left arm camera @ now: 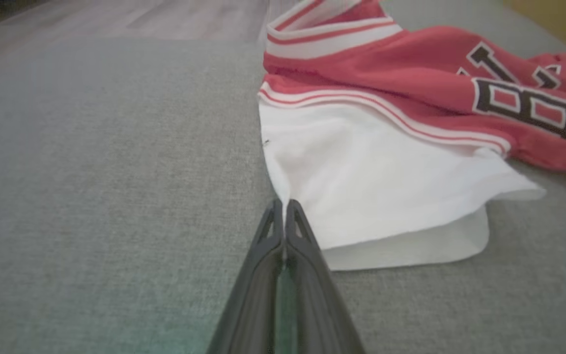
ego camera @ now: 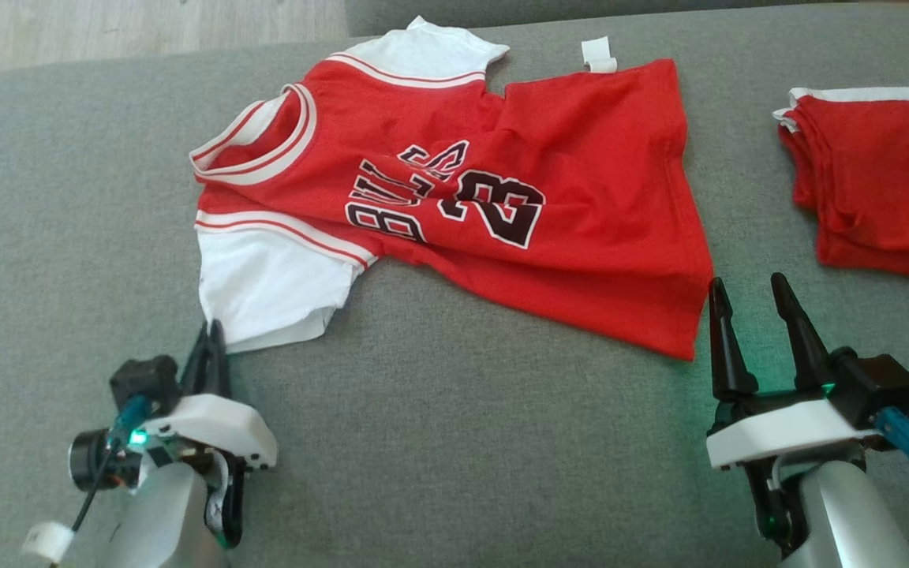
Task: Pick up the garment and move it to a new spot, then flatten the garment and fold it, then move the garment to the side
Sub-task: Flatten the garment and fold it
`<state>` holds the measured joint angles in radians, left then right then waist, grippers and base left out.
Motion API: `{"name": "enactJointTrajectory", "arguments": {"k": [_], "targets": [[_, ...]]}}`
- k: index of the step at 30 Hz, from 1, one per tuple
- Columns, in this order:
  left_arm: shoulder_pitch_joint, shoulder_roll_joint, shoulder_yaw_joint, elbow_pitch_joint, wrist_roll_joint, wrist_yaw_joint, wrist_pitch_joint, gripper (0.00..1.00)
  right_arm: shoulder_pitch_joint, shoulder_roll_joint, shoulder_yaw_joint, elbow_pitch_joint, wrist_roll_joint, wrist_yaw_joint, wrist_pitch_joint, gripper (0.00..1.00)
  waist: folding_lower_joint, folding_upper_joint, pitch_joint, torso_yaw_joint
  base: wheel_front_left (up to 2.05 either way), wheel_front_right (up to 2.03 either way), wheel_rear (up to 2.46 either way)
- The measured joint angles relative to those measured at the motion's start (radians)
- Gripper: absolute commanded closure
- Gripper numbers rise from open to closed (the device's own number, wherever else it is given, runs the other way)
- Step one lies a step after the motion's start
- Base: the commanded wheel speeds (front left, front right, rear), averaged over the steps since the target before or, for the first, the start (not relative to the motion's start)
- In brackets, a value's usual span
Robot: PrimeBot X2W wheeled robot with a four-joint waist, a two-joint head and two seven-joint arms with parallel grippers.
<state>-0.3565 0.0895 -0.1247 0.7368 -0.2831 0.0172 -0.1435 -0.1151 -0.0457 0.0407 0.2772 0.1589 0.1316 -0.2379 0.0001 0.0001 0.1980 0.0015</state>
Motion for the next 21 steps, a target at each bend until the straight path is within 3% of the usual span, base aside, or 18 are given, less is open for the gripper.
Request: {"name": "enactJointTrajectory", "arguments": {"k": [7, 21], "targets": [[0.011, 0.000, 0.030, -0.104, -0.008, 0.005, -0.092, 1.00, 0.003, 0.000, 0.007, 0.027, 0.012, 0.000, 0.012, 0.00, -0.0001, 0.0000, -0.021, 0.007, 0.00, 0.00, 0.00], [0.123, -0.012, 0.064, -0.388, 0.017, 0.025, -0.106, 1.00, 0.026, 0.000, -0.002, 0.144, 0.074, 0.000, 0.136, 0.00, -0.0001, 0.0000, -0.042, 0.012, 0.00, 0.00, 0.00]]}}
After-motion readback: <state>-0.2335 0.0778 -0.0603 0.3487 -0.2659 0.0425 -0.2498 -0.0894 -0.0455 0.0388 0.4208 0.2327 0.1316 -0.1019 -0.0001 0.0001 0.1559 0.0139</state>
